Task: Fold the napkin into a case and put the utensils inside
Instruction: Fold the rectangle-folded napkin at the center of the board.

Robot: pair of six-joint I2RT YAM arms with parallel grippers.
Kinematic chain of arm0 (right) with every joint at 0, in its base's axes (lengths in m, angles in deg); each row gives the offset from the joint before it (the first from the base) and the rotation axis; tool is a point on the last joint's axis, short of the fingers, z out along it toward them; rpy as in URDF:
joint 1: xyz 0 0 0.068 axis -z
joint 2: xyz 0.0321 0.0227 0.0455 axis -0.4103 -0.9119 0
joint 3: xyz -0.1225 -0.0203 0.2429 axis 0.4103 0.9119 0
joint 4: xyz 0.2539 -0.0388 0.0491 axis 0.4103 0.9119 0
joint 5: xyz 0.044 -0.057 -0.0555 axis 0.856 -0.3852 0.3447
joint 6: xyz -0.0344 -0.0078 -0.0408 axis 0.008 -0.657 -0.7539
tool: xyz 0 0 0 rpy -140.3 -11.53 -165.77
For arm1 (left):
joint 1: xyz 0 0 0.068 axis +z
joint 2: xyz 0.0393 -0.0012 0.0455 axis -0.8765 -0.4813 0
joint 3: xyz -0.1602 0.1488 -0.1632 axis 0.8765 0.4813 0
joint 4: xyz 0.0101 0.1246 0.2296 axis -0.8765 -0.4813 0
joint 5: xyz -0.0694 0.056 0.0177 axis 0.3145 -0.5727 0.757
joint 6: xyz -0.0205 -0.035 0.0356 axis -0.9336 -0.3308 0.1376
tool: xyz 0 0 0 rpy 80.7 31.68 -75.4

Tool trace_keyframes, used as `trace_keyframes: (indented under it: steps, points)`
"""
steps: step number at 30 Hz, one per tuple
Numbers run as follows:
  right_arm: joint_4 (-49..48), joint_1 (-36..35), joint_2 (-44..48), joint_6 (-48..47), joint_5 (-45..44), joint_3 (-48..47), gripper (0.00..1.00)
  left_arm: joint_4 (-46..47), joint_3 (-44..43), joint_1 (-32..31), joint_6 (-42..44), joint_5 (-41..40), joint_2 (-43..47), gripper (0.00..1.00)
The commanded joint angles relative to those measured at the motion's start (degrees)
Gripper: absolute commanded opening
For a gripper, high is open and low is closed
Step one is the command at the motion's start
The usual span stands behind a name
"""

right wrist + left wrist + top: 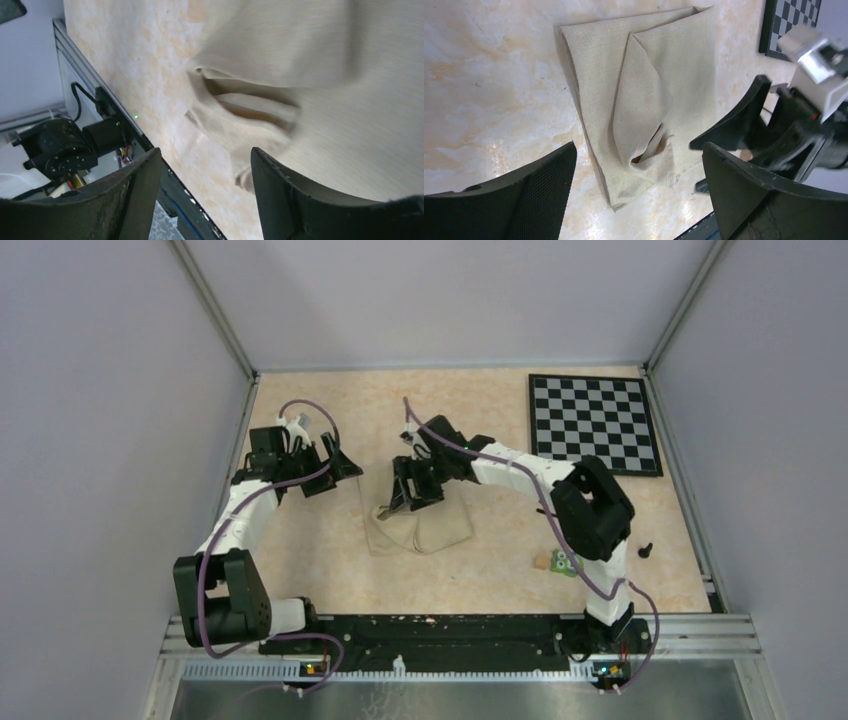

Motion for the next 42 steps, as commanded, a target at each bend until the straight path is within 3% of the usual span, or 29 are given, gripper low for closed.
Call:
trace_keyframes:
  steps: [1, 15, 21, 26, 31, 34, 39, 42]
  points:
    - [-15.12, 6.83, 5.94, 7.08, 4.30, 8.00, 0.65, 1.35, 0.17, 0.34, 0.49, -0.17, 0.04, 0.99]
    - [-19.55, 9.93, -5.17, 6.75, 4.64, 5.11, 0.51, 0.92, 0.04, 0.31, 0.93, -2.03, 0.58, 0.99]
    - [-19.77, 9.90, -7.39, 6.18, 4.25, 5.28, 0.50, 1.00, 0.02, 0.34, 0.92, -1.84, 0.78, 0.99]
    - [-22.17, 8.62, -8.08, 9.11, 6.53, 4.09, 0.30, 1.09, 0.01, 0.37, 0.85, -2.20, 1.08, 0.99]
    - [-30.46, 7.57, -8.26, 15.75, 9.08, 3.39, 0.08, 1.00, 0.06, 0.42, 0.89, -4.06, 2.37, 0.99]
    - [-34.96, 7.13, -9.98, 19.87, 8.64, 1.53, 0.03, 0.94, 0.15, 0.55, 0.76, -5.56, 3.53, 0.99]
    - [-43.76, 5.10, -17.49, 29.72, 6.79, -6.77, 0.03, 1.08, 0.39, 0.76, 0.67, -8.82, 6.05, 0.99]
    - [-47.79, 3.48, -22.87, 35.51, 7.85, -14.44, 0.14, 1.21, 0.63, 0.84, 0.74, -10.45, 7.27, 0.99]
